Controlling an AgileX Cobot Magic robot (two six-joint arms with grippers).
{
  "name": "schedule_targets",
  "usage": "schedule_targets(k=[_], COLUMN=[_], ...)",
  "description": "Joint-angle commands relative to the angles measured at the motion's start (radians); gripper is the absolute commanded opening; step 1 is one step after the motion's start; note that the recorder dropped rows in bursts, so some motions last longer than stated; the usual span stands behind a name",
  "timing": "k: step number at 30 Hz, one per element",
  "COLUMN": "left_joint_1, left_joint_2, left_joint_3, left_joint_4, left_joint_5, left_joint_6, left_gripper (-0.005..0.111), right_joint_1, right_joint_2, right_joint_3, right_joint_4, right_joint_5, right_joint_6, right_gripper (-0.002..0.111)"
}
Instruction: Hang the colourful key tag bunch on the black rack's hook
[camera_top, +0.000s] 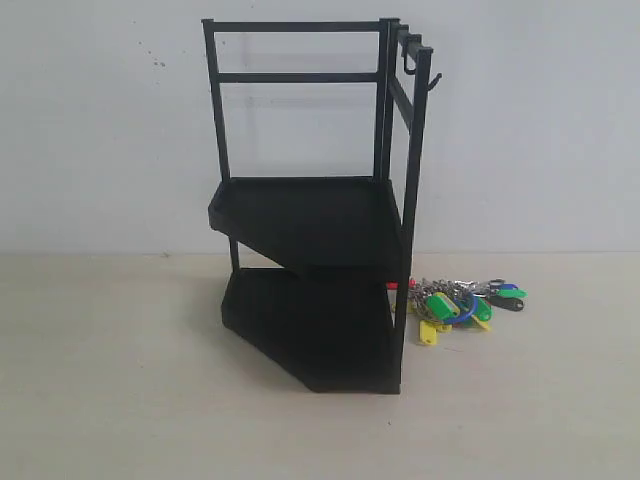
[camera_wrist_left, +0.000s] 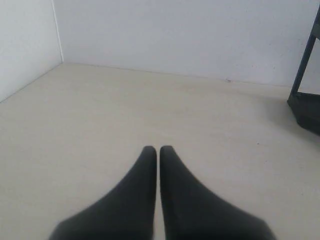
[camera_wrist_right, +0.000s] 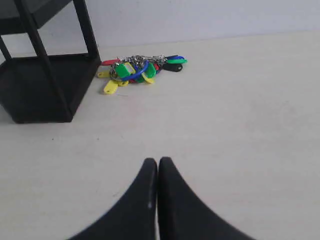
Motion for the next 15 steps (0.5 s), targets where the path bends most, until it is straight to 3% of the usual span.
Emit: schedule_targets(k=[1, 7, 15], left_joint_1=[-0.001, -0.001, -0.001], left_joint_2=[0.004, 0.004, 0.004], left_joint_3=[-0.002, -0.002, -0.002], left_joint_4=[-0.003, -0.003, -0.003], left_joint_5=[-0.005, -0.007, -0.005], left_joint_6=[0.003, 0.003, 0.003], left_gripper=[0.004, 0.004, 0.004], right_joint_1=[-0.005, -0.005, -0.005], right_joint_2=[-0.005, -0.005, -0.005], right_joint_3=[0.0, 0.0, 0.0], right_joint_4=[-0.002, -0.002, -0.002], right_joint_5=[-0.162, -0.475, -0.611], right_joint_6=[-0.008, -0.008, -0.009], right_gripper=[0.0, 0.0, 0.0])
